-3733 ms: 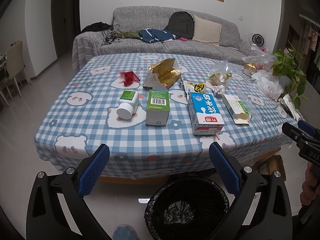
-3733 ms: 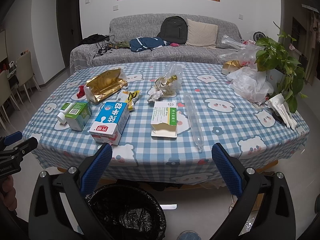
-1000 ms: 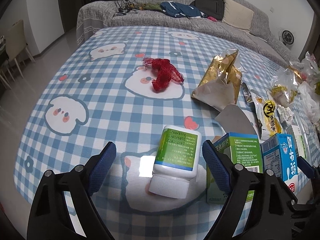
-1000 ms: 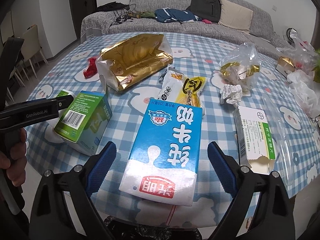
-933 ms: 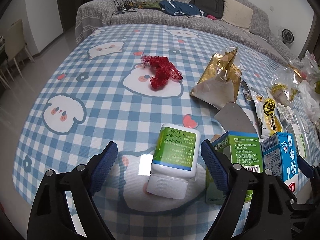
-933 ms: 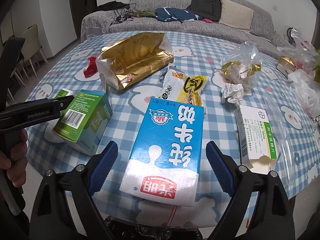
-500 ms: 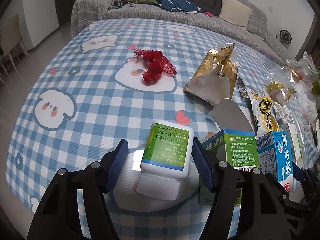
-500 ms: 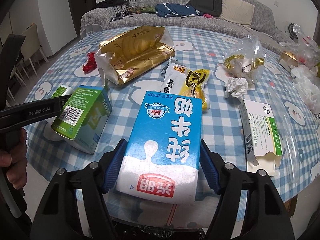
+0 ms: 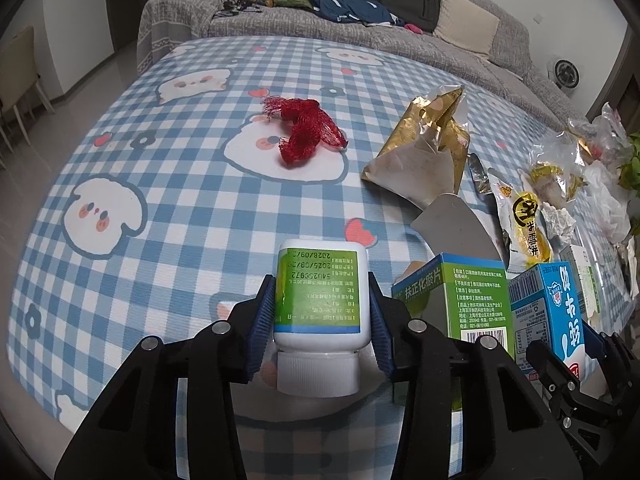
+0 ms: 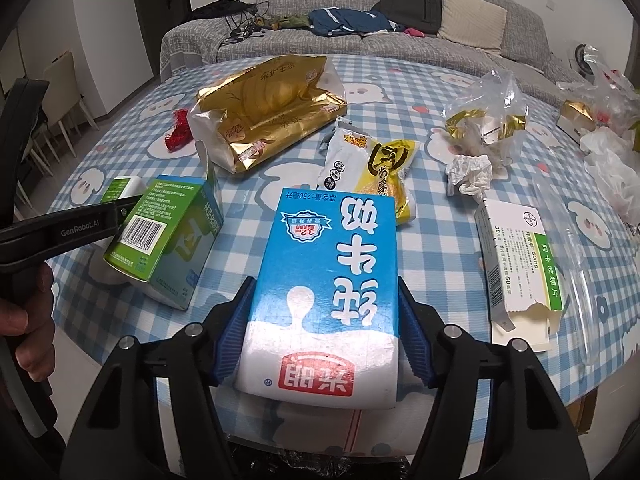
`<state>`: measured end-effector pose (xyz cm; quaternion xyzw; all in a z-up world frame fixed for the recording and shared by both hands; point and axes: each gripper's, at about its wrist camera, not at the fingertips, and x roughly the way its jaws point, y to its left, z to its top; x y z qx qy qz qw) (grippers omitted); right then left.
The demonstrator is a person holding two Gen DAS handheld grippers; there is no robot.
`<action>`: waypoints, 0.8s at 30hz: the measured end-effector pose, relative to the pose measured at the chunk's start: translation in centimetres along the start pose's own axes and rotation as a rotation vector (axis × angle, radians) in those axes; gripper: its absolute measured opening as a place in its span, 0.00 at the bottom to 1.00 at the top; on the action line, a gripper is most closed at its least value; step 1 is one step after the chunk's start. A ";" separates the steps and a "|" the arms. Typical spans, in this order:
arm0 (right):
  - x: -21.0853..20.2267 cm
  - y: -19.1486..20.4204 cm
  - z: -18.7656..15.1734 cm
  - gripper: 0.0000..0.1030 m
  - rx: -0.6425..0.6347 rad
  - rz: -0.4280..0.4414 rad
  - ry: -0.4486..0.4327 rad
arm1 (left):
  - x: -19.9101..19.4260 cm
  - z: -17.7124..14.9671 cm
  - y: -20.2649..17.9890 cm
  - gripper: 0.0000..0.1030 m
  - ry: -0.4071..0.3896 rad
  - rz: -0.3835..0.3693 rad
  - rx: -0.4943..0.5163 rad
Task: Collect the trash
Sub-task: 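Grasp the milk carton with the right tool while the left tool grasps the white bottle, then lift the milk carton and white bottle and carry both over the trash bin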
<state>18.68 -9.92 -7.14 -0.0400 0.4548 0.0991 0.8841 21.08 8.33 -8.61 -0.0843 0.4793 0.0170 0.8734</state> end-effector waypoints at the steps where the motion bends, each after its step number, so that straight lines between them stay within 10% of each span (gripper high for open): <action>1: 0.0 0.0 0.0 0.61 -0.001 -0.001 -0.001 | -0.1 0.0 0.0 0.41 -0.002 0.002 0.002; 24: -4.1 0.0 -1.7 0.60 0.010 -0.008 -0.046 | -5.5 -3.1 0.1 0.41 -0.057 0.033 0.013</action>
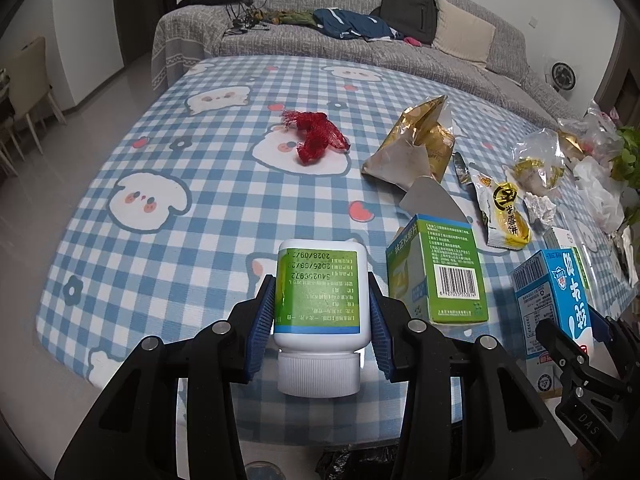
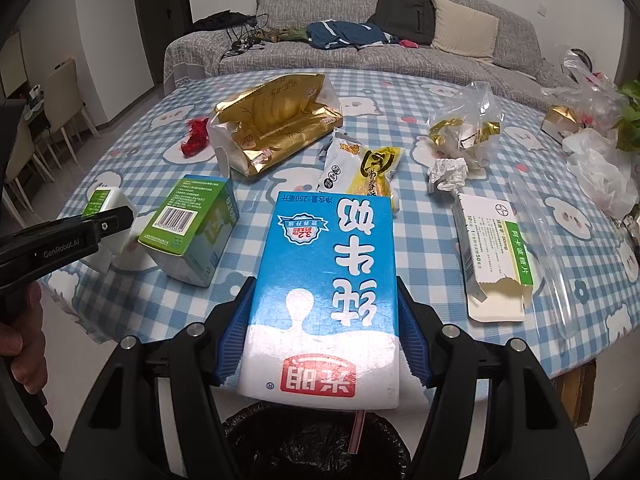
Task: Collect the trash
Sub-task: 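Lift the milk carton and white bottle and carry both over the trash bin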
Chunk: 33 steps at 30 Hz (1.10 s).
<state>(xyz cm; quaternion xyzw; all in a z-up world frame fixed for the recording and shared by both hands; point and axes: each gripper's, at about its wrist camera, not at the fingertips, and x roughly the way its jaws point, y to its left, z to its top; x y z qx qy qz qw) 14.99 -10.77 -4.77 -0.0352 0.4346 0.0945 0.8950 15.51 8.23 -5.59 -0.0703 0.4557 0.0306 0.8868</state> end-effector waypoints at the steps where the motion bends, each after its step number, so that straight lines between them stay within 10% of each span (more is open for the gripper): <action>1: -0.3 0.0 -0.2 0.60 0.000 -0.001 -0.003 | -0.3 -0.2 0.0 0.41 -0.002 0.001 0.000; 33: -8.8 1.3 -6.8 0.60 -0.010 -0.001 -0.054 | -9.3 -9.7 -0.6 0.41 -0.063 -0.026 -0.001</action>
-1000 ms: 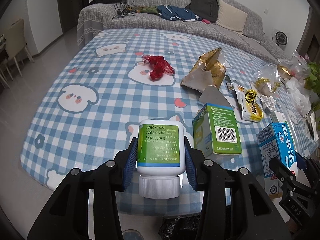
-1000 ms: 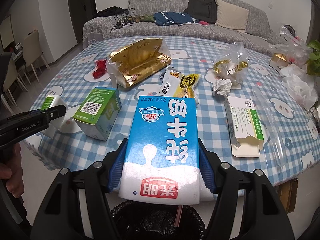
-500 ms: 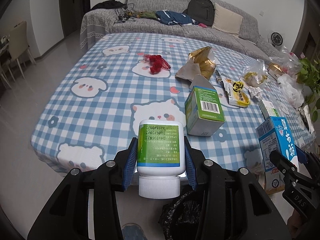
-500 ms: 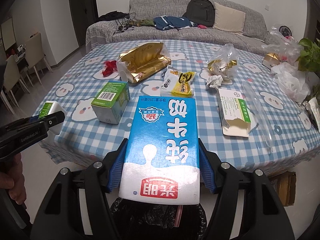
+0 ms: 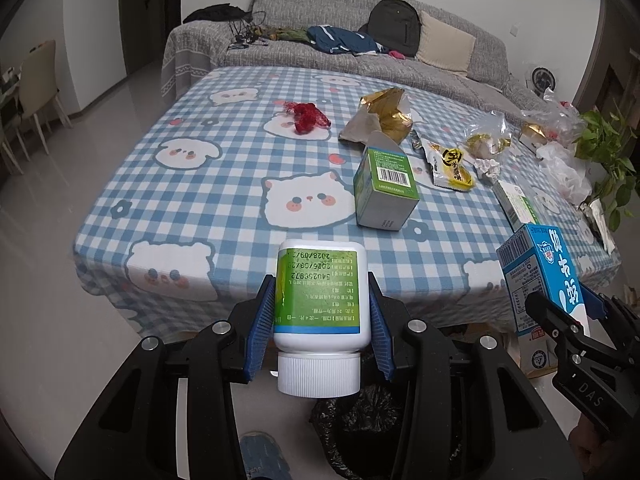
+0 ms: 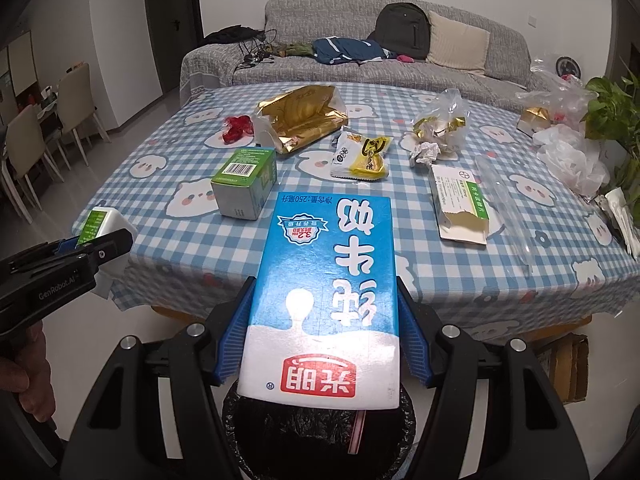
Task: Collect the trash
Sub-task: 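Lift the milk carton and white bottle and carry both over the trash bin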
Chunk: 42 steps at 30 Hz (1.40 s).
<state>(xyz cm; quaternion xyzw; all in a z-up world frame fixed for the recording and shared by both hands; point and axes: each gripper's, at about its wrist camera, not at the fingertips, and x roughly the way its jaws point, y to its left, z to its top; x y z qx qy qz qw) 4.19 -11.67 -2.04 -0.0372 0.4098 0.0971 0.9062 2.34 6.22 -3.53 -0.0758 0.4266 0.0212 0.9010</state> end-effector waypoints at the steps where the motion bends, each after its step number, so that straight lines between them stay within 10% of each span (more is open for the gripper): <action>1: -0.1 0.0 -0.3 0.60 -0.001 -0.002 0.000 | -0.1 -0.5 0.0 0.41 0.001 -0.002 -0.005; 42: 6.7 1.3 -15.7 0.60 -0.008 0.036 0.163 | 6.3 -18.2 2.4 0.41 0.140 0.018 -0.067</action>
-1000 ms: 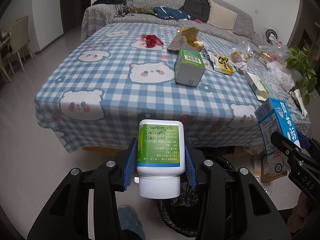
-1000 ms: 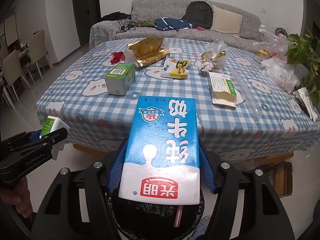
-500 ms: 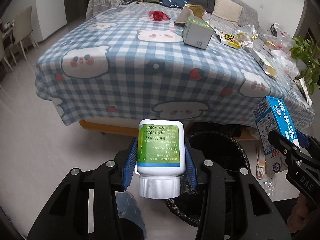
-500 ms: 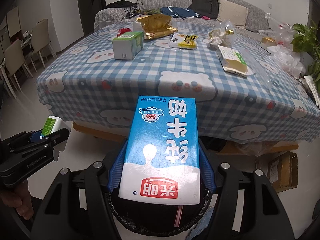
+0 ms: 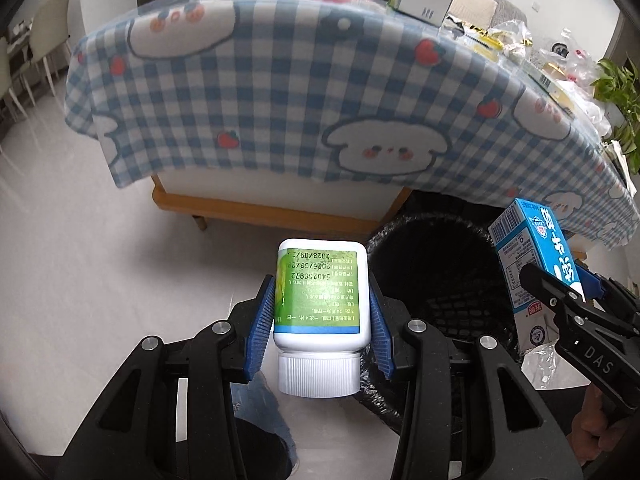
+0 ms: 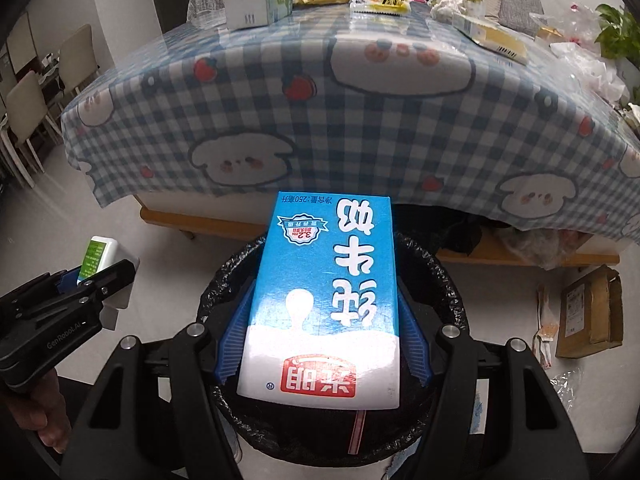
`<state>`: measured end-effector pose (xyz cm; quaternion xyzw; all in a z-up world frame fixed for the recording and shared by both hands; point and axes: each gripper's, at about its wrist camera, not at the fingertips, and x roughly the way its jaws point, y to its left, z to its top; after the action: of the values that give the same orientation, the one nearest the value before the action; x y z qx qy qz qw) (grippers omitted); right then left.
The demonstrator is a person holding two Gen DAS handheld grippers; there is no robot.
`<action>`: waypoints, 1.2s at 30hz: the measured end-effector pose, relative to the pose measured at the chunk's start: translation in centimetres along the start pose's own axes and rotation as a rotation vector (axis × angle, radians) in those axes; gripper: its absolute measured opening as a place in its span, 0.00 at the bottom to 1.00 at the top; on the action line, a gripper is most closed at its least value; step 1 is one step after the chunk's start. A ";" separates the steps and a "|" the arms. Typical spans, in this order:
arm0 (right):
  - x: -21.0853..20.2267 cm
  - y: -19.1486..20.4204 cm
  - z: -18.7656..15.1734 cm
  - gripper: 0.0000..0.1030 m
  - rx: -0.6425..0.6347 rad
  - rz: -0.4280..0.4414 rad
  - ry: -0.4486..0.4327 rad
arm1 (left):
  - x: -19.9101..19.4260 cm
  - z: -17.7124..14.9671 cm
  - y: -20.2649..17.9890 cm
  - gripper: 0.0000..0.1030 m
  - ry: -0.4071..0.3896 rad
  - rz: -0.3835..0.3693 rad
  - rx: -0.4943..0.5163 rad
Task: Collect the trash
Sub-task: 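Lift the milk carton and white bottle and carry both over the trash bin, then open the right tool to drop the milk carton while the left tool drops the bottle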
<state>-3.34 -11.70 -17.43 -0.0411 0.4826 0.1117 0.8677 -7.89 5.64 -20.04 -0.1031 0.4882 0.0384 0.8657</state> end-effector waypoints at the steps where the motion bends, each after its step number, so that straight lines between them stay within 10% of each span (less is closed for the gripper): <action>1: 0.4 0.0 -0.4 0.60 0.000 -0.002 0.006 | 0.3 -0.3 0.1 0.41 0.003 0.002 -0.001; 20: 3.8 0.3 -2.7 0.62 -0.031 -0.001 0.054 | 2.5 -2.4 -0.4 0.41 0.031 0.020 0.006; 36: 0.0 -6.3 -2.0 0.93 0.037 -0.061 -0.023 | 2.5 -1.7 -6.5 0.41 0.049 -0.023 0.062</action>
<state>-3.52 -18.21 -18.77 -0.0386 0.4731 0.0769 0.8768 -6.96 -1.14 -22.12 -0.0828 0.5092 0.0108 0.8566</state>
